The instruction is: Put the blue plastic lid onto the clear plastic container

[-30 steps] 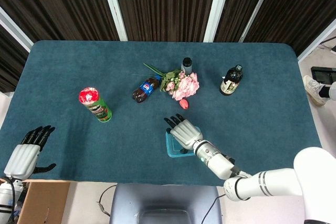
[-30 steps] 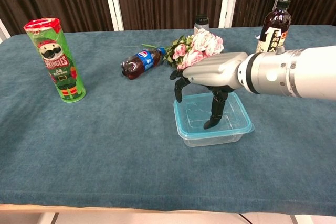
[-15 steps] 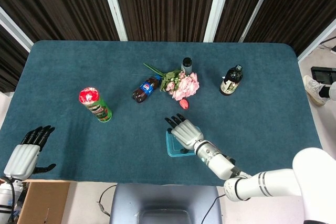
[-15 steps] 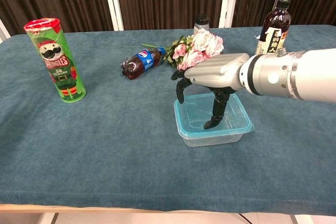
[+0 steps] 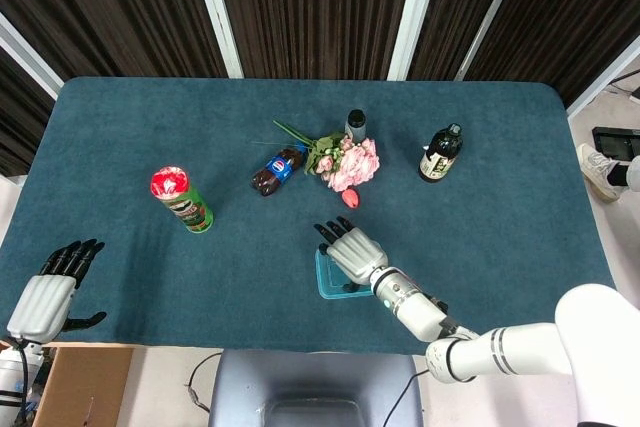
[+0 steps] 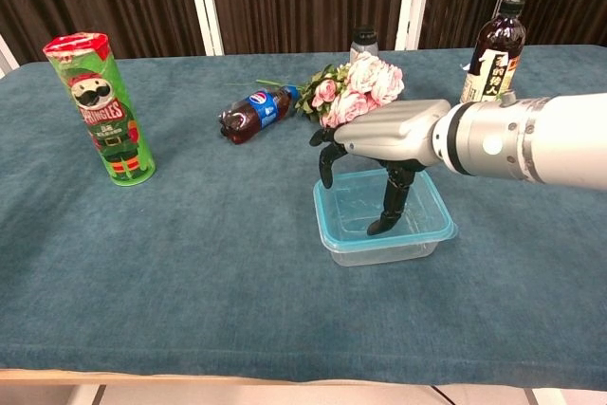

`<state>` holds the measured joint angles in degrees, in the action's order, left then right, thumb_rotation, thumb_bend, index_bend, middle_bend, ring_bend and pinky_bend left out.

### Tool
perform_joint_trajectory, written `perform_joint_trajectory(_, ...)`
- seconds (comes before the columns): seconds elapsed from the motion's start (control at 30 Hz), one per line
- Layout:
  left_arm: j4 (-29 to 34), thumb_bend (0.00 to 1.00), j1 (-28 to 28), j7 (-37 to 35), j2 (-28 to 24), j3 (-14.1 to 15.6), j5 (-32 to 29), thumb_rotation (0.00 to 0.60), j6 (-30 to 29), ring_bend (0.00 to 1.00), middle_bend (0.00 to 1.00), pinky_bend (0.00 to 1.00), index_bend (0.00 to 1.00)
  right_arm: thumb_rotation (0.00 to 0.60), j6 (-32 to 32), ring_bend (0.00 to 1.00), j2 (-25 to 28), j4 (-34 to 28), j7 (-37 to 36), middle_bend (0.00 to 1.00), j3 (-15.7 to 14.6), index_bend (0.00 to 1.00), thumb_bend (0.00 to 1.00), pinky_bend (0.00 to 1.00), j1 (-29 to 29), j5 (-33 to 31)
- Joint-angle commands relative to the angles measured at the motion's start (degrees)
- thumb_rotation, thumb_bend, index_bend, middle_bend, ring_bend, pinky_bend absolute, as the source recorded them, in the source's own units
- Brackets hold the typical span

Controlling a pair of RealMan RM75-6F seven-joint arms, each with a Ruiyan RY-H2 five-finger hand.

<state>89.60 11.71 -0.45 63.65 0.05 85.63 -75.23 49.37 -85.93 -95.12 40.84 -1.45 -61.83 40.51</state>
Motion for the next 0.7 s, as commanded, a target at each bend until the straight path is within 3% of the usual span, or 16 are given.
perform_joint_trajectory(0.03, 0.0, 0.45, 0.0, -0.1, 0.0, 0.0, 0.0, 0.600, 0.0, 0.03, 0.05, 0.11, 0.00, 0.600, -0.1, 0.00, -0.2, 0.3, -0.2, 0.07, -0.1, 0.44, 0.32, 0.00, 0.1, 0.0)
perform_joint_trajectory(0.33, 0.0, 0.45, 0.0, -0.2, 0.0, 0.0, 0.0, 0.600, 0.0, 0.03, 0.05, 0.11, 0.00, 0.600, 0.3, 0.00, 0.4, -0.2, -1.3, 0.07, 0.7, 0.44, 0.32, 0.00, 0.5, 1.0)
perform_joint_trajectory(0.7, 0.1, 0.45, 0.0, 0.2, 0.1, 0.2, 0.3, 0.600, -0.2, 0.03, 0.05, 0.11, 0.00, 0.600, 5.3, 0.00, 10.9, -9.4, -7.8, 0.07, 3.6, 0.44, 0.32, 0.00, 4.6, 7.0)
